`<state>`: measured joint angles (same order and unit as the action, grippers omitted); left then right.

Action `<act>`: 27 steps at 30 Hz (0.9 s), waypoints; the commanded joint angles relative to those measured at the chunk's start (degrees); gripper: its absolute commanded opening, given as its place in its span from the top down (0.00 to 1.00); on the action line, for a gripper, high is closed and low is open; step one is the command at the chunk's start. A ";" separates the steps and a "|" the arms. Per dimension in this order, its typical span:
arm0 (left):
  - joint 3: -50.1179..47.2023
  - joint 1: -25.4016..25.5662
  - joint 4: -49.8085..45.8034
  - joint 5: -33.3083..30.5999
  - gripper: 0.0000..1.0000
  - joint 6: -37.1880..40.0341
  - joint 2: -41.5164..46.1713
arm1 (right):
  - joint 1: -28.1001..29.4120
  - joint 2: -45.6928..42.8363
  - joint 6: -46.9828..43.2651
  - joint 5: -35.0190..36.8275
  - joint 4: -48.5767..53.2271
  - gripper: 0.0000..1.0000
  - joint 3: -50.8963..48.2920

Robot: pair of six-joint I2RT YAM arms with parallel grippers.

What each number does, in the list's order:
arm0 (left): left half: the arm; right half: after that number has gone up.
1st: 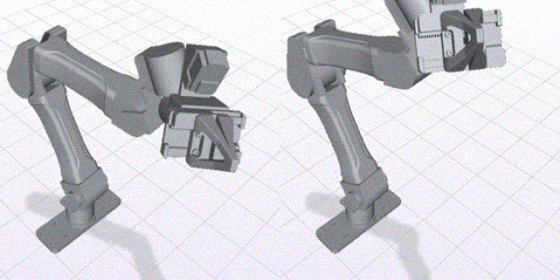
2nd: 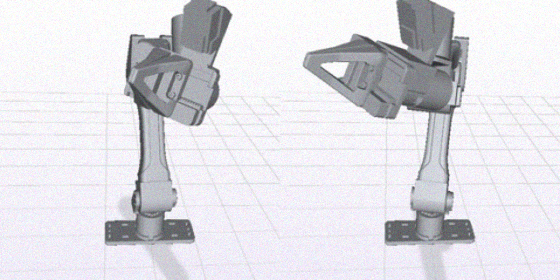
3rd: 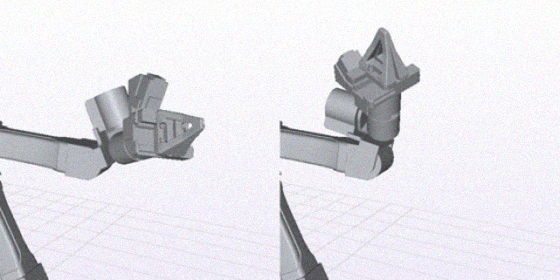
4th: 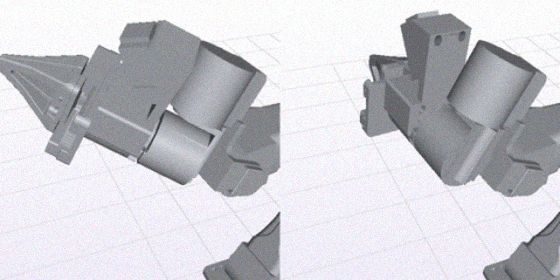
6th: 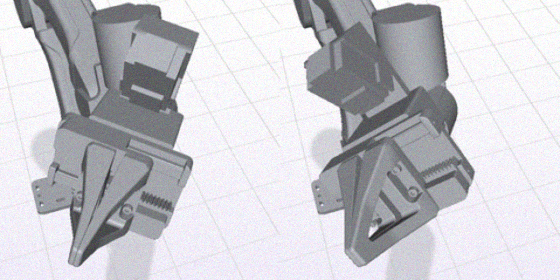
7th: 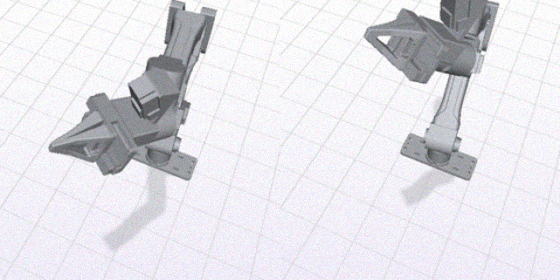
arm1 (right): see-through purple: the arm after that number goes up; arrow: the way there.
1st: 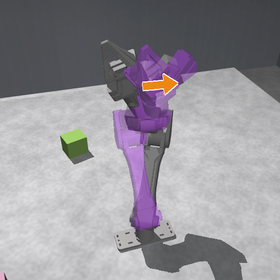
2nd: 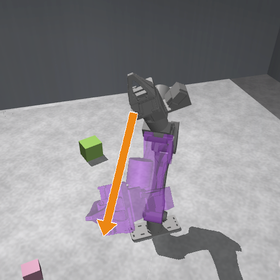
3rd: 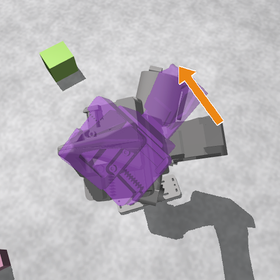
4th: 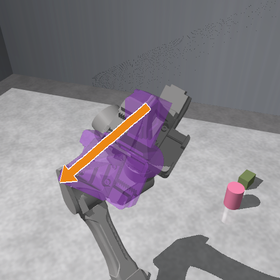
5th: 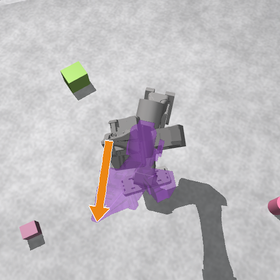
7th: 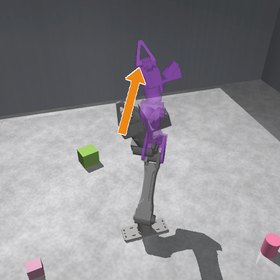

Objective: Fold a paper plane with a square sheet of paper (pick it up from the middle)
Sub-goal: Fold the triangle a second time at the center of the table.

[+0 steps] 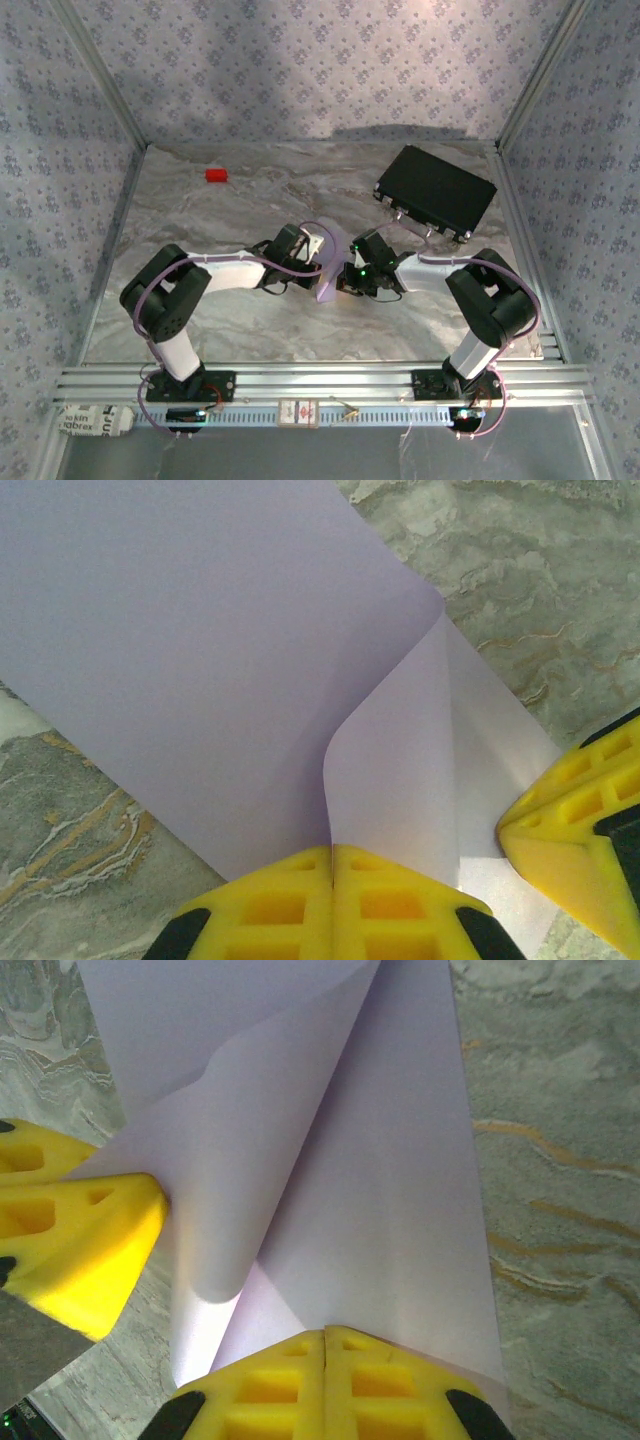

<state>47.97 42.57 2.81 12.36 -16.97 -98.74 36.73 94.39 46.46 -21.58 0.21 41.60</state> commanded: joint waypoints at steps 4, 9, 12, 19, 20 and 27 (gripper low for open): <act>-0.25 -0.33 0.71 -0.22 0.95 0.53 -1.10 | -0.46 -0.30 -1.05 2.81 4.65 0.96 -1.44; -0.27 -0.35 0.61 -0.48 0.95 0.47 -1.02 | -0.41 -0.35 -1.10 2.92 4.79 0.96 -1.39; -0.17 -0.30 0.39 -0.48 0.95 0.62 -1.10 | -0.43 -0.35 -1.11 2.95 4.73 0.96 -1.35; 0.02 -0.34 0.52 0.42 0.95 0.75 -1.85 | -0.39 -0.30 -1.02 2.69 4.36 0.95 -1.58; 0.04 -0.34 0.45 0.48 0.95 0.80 -1.97 | -0.39 -0.35 -1.02 2.69 4.21 0.96 -1.53; 0.05 -0.33 0.26 0.74 0.95 1.06 -2.60 | -0.43 -0.35 -1.11 2.50 4.12 0.95 -1.40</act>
<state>47.97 42.48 3.38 12.60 -16.95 -99.96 36.73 94.13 46.46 -21.21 0.45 41.50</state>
